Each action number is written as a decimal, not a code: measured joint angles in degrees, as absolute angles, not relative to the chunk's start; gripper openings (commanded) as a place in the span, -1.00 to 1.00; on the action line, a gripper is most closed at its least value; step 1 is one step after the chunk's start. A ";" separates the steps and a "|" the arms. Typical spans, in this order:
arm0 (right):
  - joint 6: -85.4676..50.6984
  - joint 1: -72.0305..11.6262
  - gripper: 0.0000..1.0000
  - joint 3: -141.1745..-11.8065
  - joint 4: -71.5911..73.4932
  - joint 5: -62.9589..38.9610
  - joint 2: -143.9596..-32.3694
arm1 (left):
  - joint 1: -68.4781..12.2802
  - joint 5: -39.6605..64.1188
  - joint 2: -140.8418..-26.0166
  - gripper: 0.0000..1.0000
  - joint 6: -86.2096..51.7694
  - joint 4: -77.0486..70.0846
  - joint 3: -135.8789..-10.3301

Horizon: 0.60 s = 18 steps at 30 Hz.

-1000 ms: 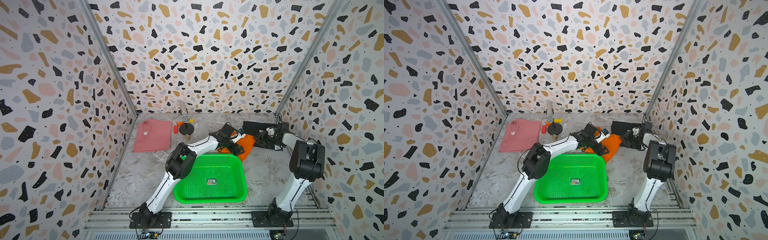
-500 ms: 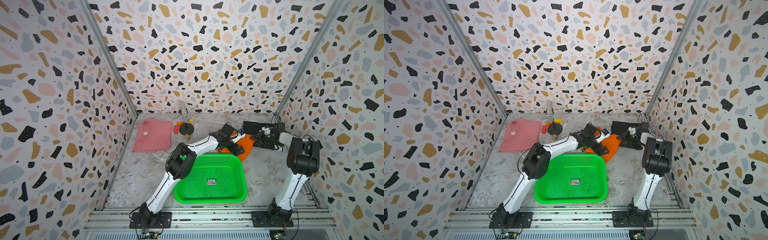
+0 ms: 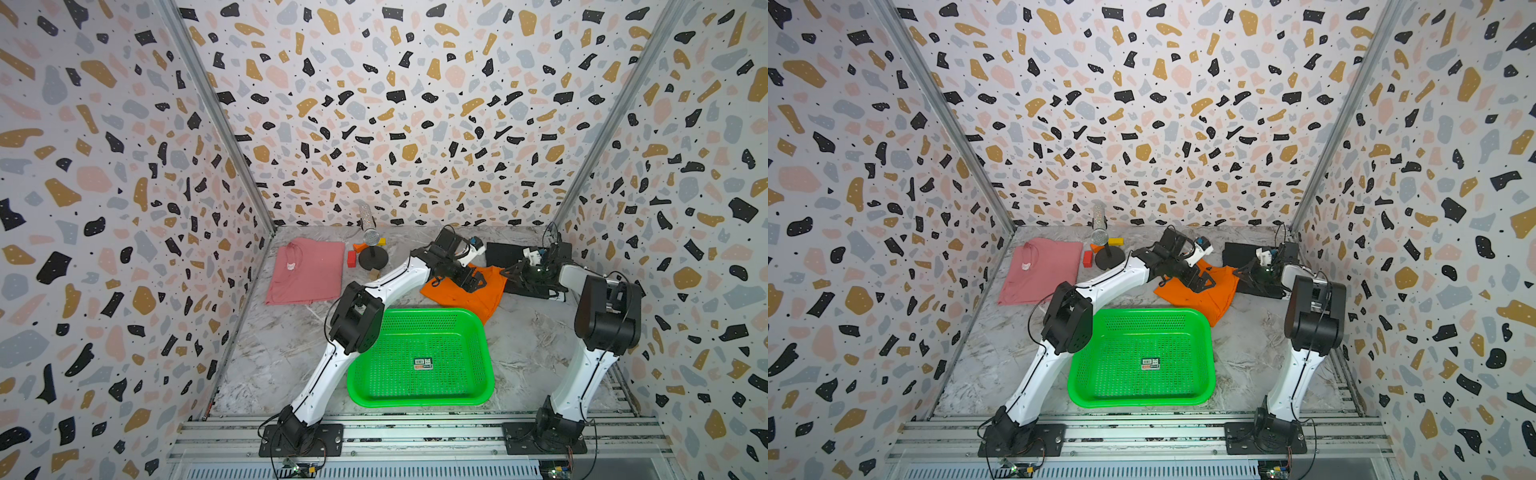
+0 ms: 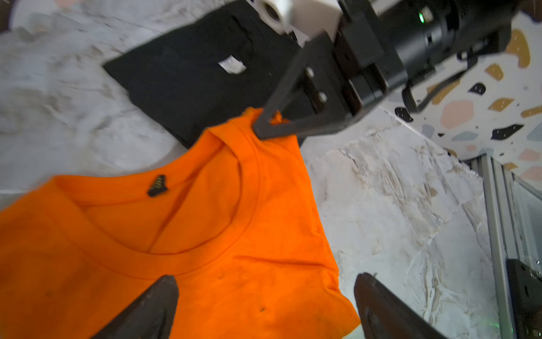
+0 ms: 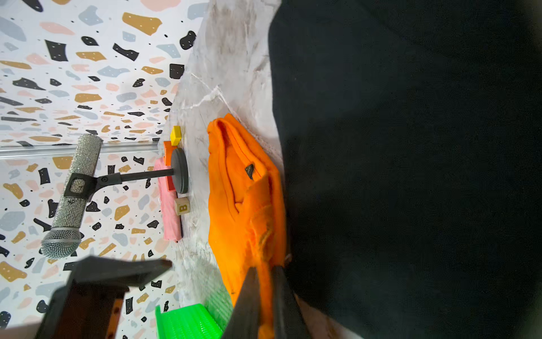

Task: Put the folded t-shirts into the basket
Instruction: Move the T-shirt to the center of the board.

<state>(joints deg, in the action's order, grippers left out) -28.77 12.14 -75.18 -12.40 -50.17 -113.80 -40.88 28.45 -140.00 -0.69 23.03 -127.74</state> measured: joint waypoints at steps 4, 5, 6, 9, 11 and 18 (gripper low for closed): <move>-26.50 11.73 -1.00 -72.97 -12.53 -49.52 -109.40 | -37.32 29.34 -142.96 0.91 -2.83 24.82 -134.65; -25.76 11.51 -1.00 -72.64 -12.78 -49.08 -108.27 | -36.51 29.41 -143.72 0.91 -3.18 25.36 -135.81; -25.06 11.22 -1.00 -72.42 -12.99 -48.60 -107.15 | -35.81 29.43 -144.46 0.92 -3.60 26.13 -136.92; -22.24 9.82 -1.00 -72.14 -14.06 -46.78 -103.92 | -34.50 28.73 -147.06 0.94 -4.03 29.21 -140.38; -19.20 8.34 -1.00 -72.25 -16.14 -44.73 -101.89 | -34.17 28.21 -148.62 0.94 -4.36 30.65 -142.15; -12.23 3.18 -1.00 -73.17 -23.83 -36.38 -97.84 | -32.77 30.39 -149.95 0.91 -5.74 33.39 -142.56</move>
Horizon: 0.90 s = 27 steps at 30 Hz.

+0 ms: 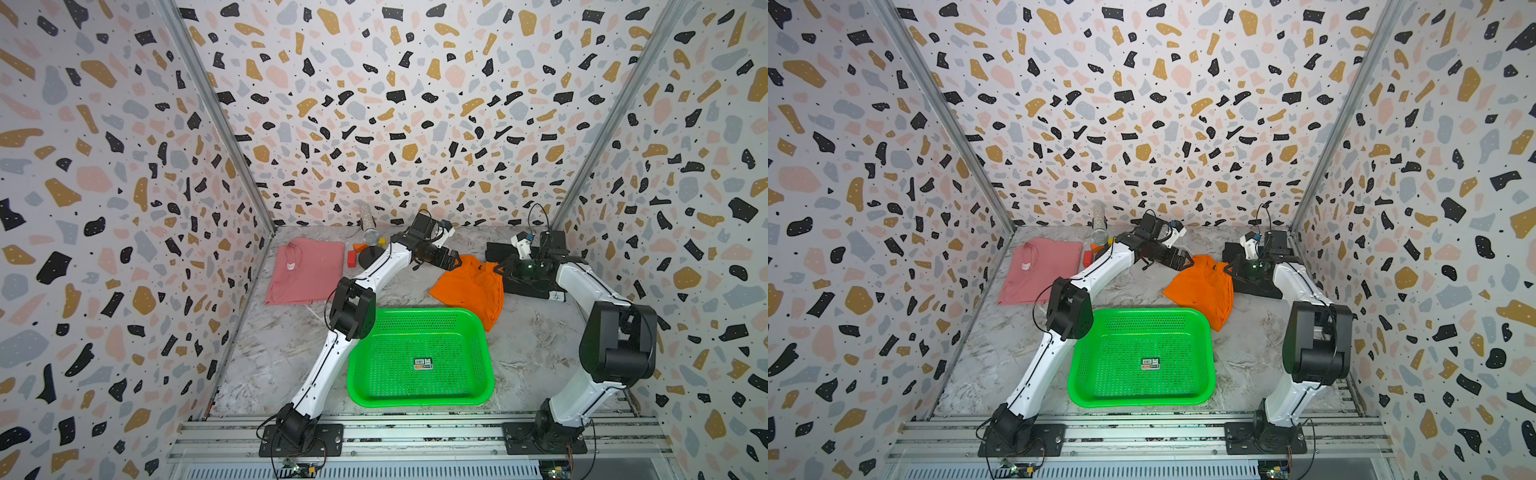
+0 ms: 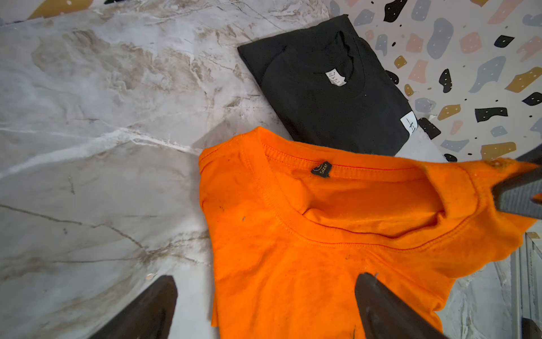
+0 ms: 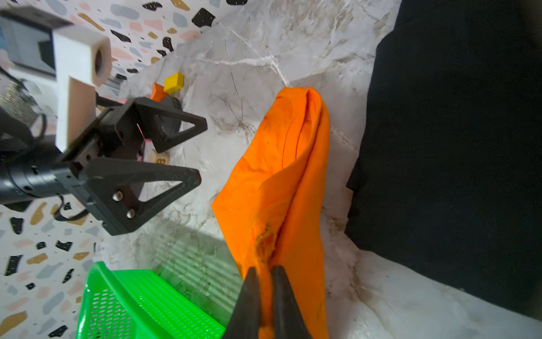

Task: Put the folded t-shirts into the basket
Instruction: Move the T-shirt to the center of the board.

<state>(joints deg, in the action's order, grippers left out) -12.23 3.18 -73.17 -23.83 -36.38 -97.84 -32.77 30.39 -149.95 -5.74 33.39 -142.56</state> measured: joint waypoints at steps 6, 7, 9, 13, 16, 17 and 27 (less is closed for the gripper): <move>-6.81 2.13 -1.00 -71.61 -25.54 -30.96 -92.79 | -32.38 36.47 -149.51 0.89 0.23 31.07 -141.14; -5.45 2.13 -1.00 -71.16 -25.56 -30.26 -91.79 | -32.29 38.02 -149.05 0.90 2.46 30.13 -139.96; -2.59 2.13 -1.00 -70.43 -25.56 -28.99 -90.37 | -32.27 41.36 -148.38 0.91 7.05 28.32 -138.21; 3.01 2.11 -1.00 -69.43 -26.81 -24.88 -89.62 | -32.29 47.77 -148.22 0.91 16.05 24.05 -137.47; 7.07 2.04 -1.00 -68.88 -28.64 -22.79 -89.69 | -32.32 52.34 -148.22 0.89 21.23 18.96 -137.36; 8.54 1.96 -1.00 -68.45 -28.88 -22.41 -89.58 | -32.32 53.67 -148.22 0.89 22.44 17.04 -137.25; 17.50 2.11 -1.00 -65.01 -31.99 -12.16 -88.23 | -32.36 56.60 -149.42 0.87 26.39 5.32 -136.84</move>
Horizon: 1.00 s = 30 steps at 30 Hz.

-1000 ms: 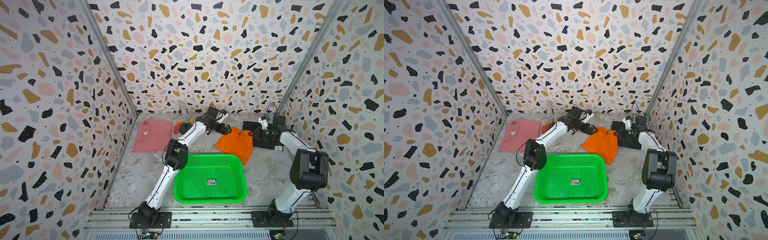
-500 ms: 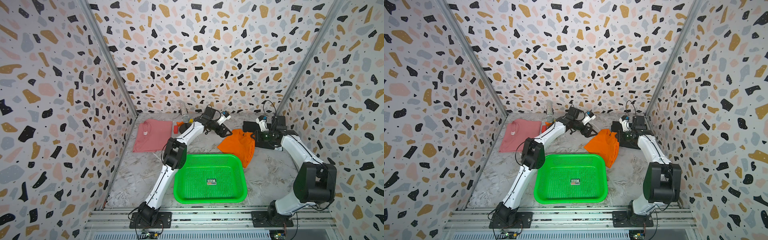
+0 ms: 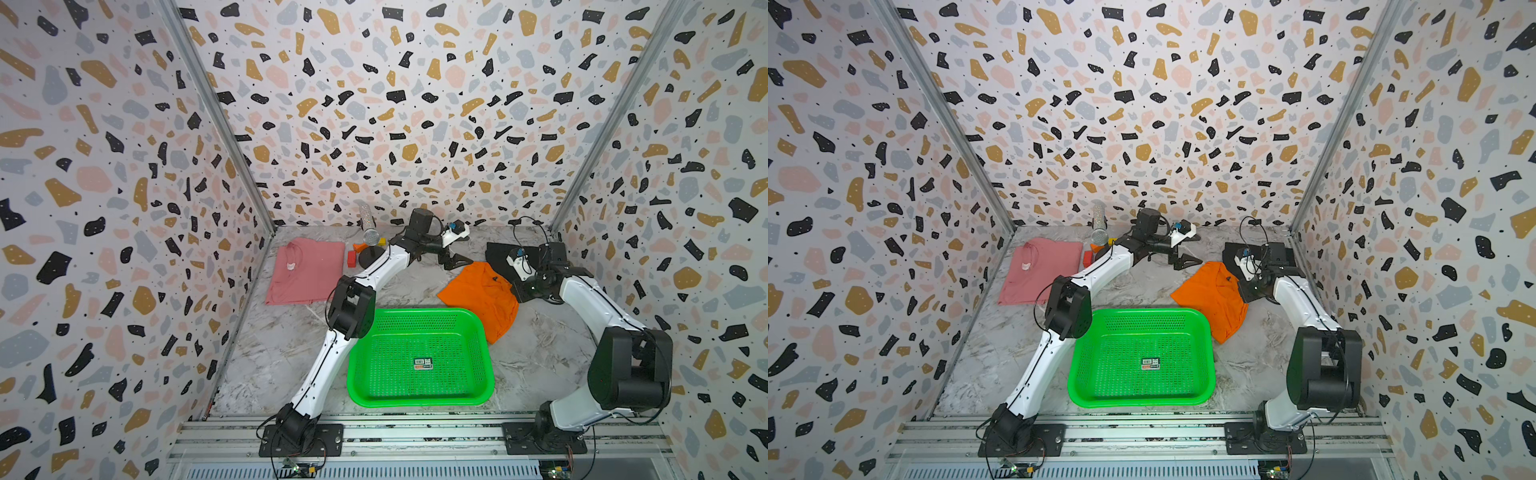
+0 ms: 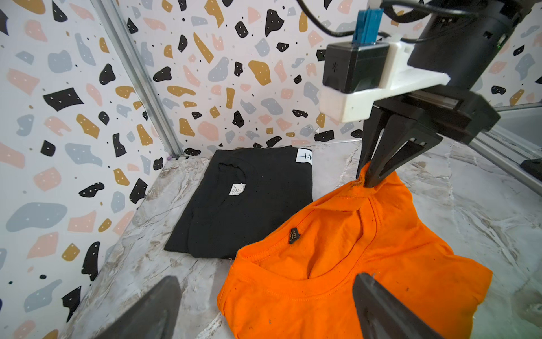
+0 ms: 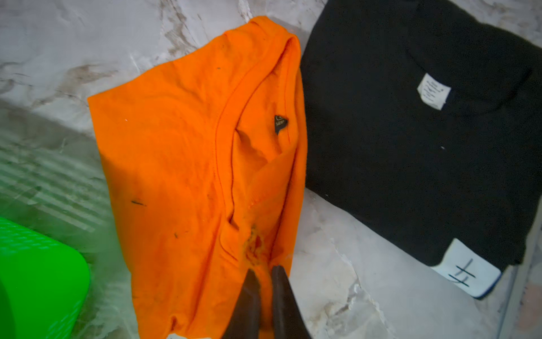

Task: Put the folded t-shirts into the basket
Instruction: Move the T-shirt to the center of the board.

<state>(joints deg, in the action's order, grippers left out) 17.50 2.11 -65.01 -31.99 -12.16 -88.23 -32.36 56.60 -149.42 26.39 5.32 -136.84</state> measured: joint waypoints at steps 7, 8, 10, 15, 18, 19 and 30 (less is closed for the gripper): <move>1.83 7.46 -1.00 -64.38 -37.36 -8.78 -86.98 | -32.82 55.86 -148.66 0.91 26.59 4.08 -131.02; -0.69 9.02 -1.00 -63.61 -37.87 -9.28 -86.11 | -33.08 55.40 -148.66 0.93 27.05 4.71 -130.98; -5.85 12.36 -1.00 -61.08 -38.85 -11.20 -83.68 | -33.95 53.43 -148.66 0.96 28.23 6.66 -131.35; -14.61 18.04 -1.00 -54.37 -40.47 -16.75 -81.76 | -38.65 42.02 -148.88 1.00 29.80 18.70 -138.10; -17.23 18.26 -1.00 -52.31 -40.51 -19.64 -83.72 | -42.11 36.18 -148.86 1.00 28.32 23.59 -142.78; -17.91 18.26 -1.00 -51.96 -40.47 -20.29 -84.27 | -43.07 35.03 -148.79 1.00 26.98 24.43 -143.46; -20.78 19.07 -1.00 -49.67 -37.41 -22.72 -84.73 | -42.68 32.29 -150.98 1.00 -7.55 24.49 -139.65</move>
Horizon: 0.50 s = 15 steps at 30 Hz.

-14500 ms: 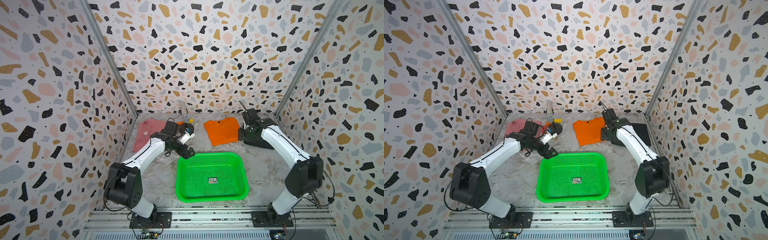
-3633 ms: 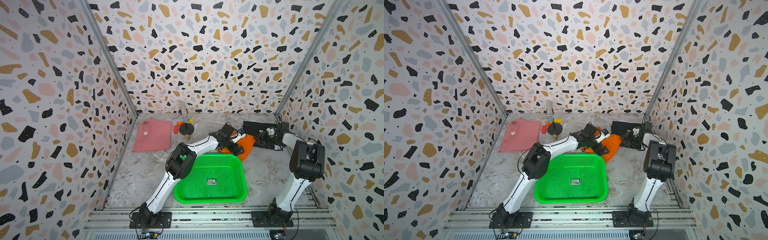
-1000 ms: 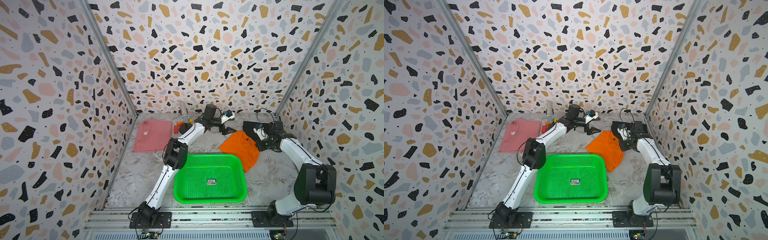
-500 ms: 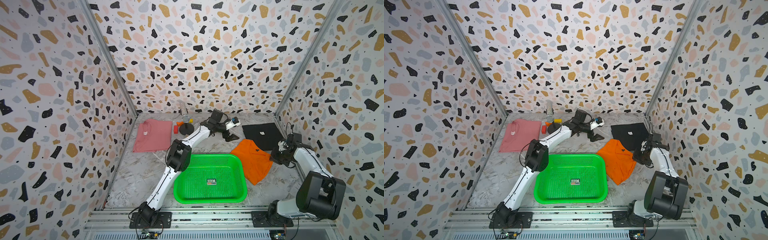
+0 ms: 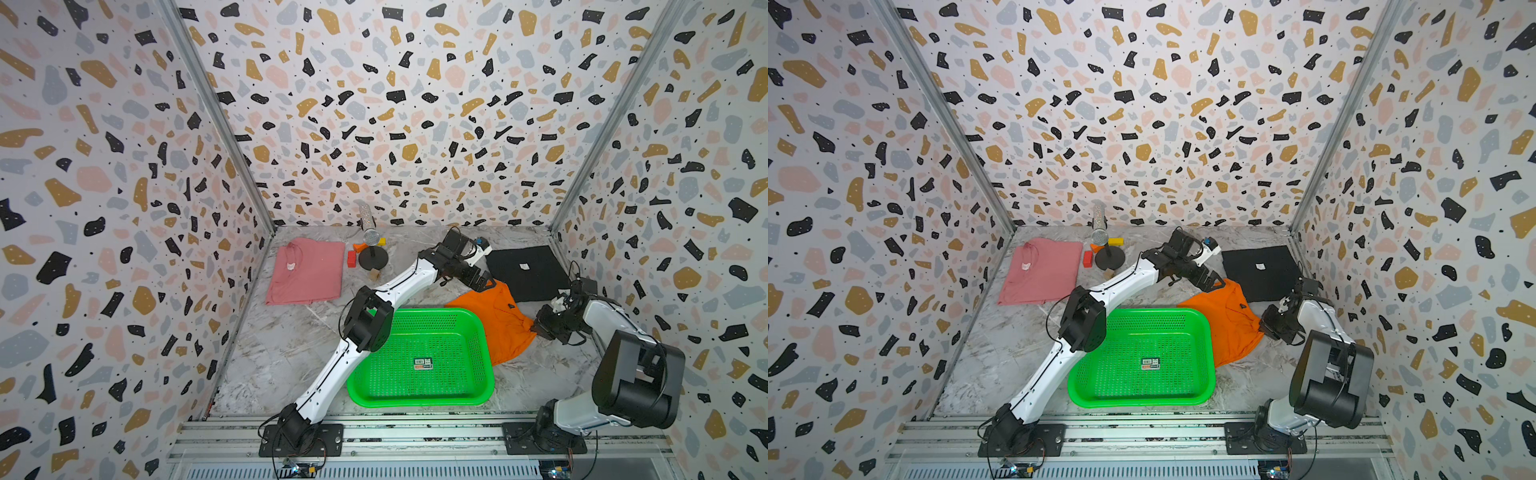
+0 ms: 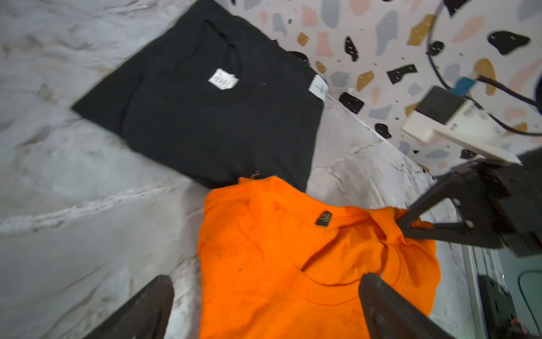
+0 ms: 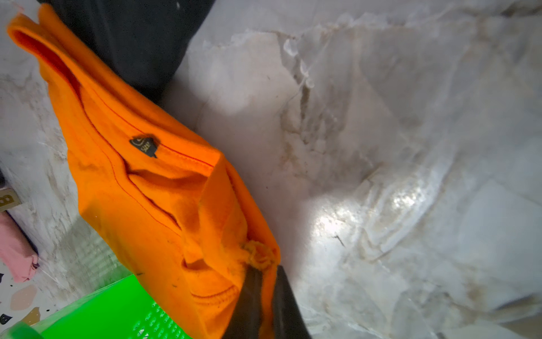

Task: Put the folded t-shirts into the basket
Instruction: Move the T-shirt to the center of the board.

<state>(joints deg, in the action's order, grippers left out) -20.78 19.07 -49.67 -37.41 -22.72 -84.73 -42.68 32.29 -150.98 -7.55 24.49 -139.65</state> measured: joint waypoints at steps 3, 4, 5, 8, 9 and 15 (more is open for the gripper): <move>-20.78 19.07 -1.00 -48.90 -36.99 -23.42 -84.73 | -41.43 31.14 -152.79 1.00 -11.20 23.99 -139.63; -20.75 19.07 -1.00 -48.80 -36.91 -23.75 -84.73 | -41.15 30.85 -152.86 1.00 -11.42 23.97 -139.28; -20.75 19.07 -1.00 -48.77 -36.86 -24.01 -84.73 | -40.91 30.85 -152.81 1.00 -11.33 24.01 -138.74; -20.75 19.09 -1.00 -48.77 -36.51 -24.84 -84.73 | -40.88 31.92 -151.94 1.00 -8.29 24.82 -138.08; -20.75 19.09 -1.00 -48.77 -36.40 -24.99 -84.73 | -41.01 32.69 -151.37 1.00 -6.07 26.11 -138.08; -19.77 19.11 -1.00 -48.97 -36.45 -25.32 -84.73 | -41.54 35.00 -144.88 1.00 17.74 43.55 -141.16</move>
